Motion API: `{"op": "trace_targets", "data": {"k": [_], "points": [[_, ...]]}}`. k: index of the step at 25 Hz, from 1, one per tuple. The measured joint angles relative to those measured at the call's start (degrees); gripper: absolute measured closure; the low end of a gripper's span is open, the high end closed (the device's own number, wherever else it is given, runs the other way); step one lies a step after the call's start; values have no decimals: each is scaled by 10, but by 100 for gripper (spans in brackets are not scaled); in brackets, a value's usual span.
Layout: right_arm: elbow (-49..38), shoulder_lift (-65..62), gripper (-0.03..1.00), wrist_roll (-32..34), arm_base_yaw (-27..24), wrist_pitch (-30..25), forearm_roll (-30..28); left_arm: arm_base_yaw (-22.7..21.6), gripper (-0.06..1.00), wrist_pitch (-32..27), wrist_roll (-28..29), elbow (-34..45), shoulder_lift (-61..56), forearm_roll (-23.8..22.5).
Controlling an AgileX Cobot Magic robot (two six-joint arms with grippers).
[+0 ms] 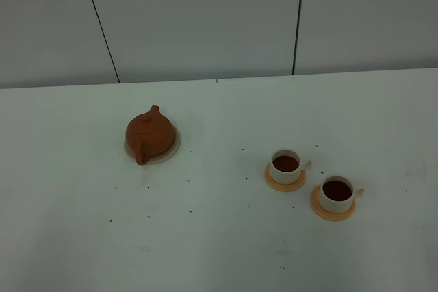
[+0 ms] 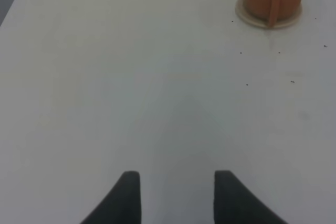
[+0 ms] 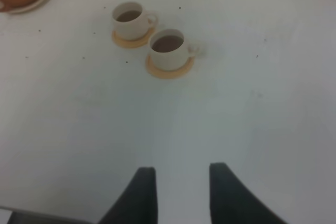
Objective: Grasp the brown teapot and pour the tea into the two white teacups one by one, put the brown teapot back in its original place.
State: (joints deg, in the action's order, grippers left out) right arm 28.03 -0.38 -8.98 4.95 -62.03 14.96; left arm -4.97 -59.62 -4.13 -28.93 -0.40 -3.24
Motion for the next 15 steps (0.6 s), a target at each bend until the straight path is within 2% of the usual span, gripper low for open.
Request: {"op": "trace_targets", "data": {"k": [15], "points": [[0, 0, 73, 0, 0, 0, 0, 0, 55, 0, 0, 0, 0, 0]]}}
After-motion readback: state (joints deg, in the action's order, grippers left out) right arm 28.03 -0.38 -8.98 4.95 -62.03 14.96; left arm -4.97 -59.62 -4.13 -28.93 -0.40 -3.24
